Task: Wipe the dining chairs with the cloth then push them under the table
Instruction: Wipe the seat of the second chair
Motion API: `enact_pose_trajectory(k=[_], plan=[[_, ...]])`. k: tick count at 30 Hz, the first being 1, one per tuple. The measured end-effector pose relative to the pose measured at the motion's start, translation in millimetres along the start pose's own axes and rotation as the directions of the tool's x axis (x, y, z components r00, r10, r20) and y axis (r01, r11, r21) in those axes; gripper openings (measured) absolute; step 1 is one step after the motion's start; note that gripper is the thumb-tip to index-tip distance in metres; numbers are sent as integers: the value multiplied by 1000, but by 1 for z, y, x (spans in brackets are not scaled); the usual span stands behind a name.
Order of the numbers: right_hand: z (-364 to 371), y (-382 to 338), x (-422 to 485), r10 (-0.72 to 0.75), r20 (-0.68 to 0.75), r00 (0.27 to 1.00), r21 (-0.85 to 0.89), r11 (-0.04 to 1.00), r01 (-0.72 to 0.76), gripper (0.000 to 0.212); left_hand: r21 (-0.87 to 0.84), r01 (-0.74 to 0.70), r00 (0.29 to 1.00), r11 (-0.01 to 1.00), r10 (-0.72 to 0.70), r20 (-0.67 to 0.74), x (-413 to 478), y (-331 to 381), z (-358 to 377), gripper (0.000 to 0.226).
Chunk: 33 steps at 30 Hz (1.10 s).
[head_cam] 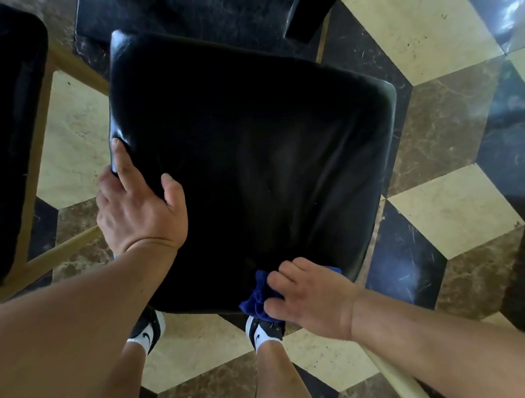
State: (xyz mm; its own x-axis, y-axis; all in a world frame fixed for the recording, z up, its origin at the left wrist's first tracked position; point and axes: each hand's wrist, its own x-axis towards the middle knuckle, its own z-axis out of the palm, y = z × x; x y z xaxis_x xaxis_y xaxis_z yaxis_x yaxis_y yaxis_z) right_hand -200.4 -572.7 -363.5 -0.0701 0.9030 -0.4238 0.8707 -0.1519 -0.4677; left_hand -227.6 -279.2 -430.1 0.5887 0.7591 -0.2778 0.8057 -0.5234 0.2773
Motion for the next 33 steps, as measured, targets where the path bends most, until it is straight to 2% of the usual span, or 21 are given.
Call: enact_pose_trajectory(k=[2,4,6,8,10,12,15,17,18,19,21,24,26,29,32,33], plan=[[-6,14,-1,-108,32,994,-3,994,108,35,2,1,1000,1000,-1,-5,0,0,0,77],[-16,39,-1,-157,29,987,-43,987,158,28,-2,3,1000,1000,-3,-5,0,0,0,77],[-29,71,-3,-62,-65,996,-100,993,56,11,-5,-1,1000,1000,1,0,0,0,0,77],[-43,109,-10,148,-230,962,-105,979,-175,4,-2,0,1000,1000,0,10,0,0,-1,78],[-58,145,-22,365,-350,863,-87,904,-418,10,-3,2,1000,1000,-2,15,0,1,-1,78],[-69,171,-33,516,-406,754,-51,811,-583,26,-4,3,1000,1000,-2,15,0,1,-2,78],[-70,176,-34,664,-451,596,59,689,-723,33,-2,4,1000,1000,-4,15,0,1,-3,78],[-60,163,-30,703,-481,523,125,646,-753,31,-4,7,1000,1000,-7,5,0,2,-2,78],[-53,153,-29,693,-493,526,134,658,-741,27,-7,8,1000,1000,-8,-3,0,3,-2,77],[-46,143,-31,663,-496,560,124,693,-711,24,-10,8,1000,1000,-8,-10,-1,3,-2,77],[-30,119,-38,573,-461,677,73,785,-615,22,-14,3,1000,1000,-3,-19,-2,2,-1,77],[-8,79,-49,382,-292,877,11,918,-396,18,-12,6,1000,1000,-6,-26,0,1,0,76],[7,53,-56,187,-114,976,-44,980,-193,20,-8,8,999,1000,-8,-31,0,0,2,76],[10,39,-61,-36,100,994,-46,998,41,32,-7,-14,999,1000,13,-46,1,-3,6,75],[-8,60,-55,-186,152,971,-63,978,197,31,-2,-8,999,1000,8,-51,1,-5,7,76],[-16,71,-53,-196,148,969,-85,974,210,26,0,-4,999,1000,4,-50,0,-5,6,75]])
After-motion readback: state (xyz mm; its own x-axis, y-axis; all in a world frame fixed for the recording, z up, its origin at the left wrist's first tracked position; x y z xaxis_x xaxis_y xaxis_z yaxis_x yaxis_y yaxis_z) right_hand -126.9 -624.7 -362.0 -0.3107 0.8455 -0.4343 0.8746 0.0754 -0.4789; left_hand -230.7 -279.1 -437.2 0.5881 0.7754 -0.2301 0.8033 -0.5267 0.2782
